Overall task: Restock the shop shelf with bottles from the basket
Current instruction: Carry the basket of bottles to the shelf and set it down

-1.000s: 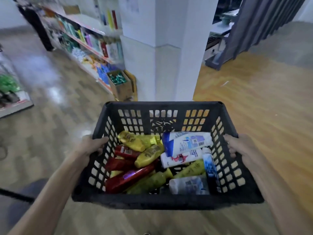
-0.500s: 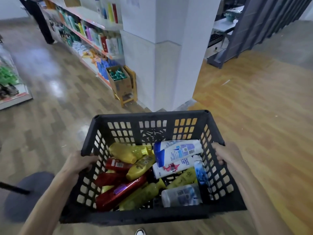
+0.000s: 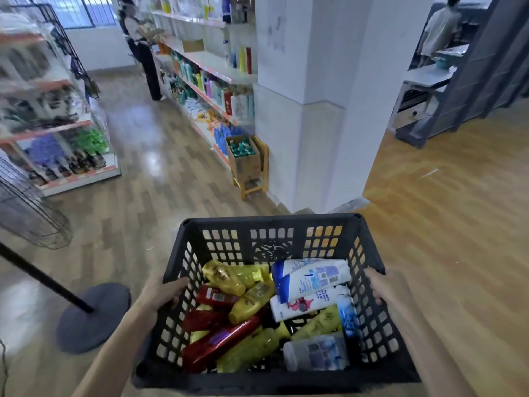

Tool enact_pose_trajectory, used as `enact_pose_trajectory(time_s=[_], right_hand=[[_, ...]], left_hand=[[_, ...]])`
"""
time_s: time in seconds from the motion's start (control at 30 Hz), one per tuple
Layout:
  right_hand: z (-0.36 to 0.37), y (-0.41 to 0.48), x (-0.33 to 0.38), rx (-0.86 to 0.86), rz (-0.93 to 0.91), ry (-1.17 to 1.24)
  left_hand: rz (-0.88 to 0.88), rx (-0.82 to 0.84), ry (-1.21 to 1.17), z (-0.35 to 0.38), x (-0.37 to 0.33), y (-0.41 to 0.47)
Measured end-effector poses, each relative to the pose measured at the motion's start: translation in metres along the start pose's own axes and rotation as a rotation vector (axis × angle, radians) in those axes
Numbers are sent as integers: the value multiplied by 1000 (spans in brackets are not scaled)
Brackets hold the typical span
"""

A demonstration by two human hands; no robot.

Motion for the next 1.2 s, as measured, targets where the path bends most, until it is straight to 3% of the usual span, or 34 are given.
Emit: enact_pose_trajectory(time_s=[0.37, 0.67, 0.87, 1.2], right_hand=[[44, 33, 10, 136, -85, -141], [90, 53, 50, 188, -132, -131], [137, 83, 84, 197, -84, -115], [197, 137, 172, 203, -180, -120]], left_hand=[[-93, -184, 64, -24, 27, -17], [-141, -165, -80, -49, 26, 5], [-136, -129, -128, -66, -2, 59], [-133, -109, -166, -102, -65, 134]])
Point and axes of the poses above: each hand's wrist, its own y-axis towards the middle knuckle, its own z-axis out of the palm, x = y × z, the point moved 4 cm from there along y, towards the middle knuckle, and after that the axes turned 11 degrees about y, right-handed, at the moved point
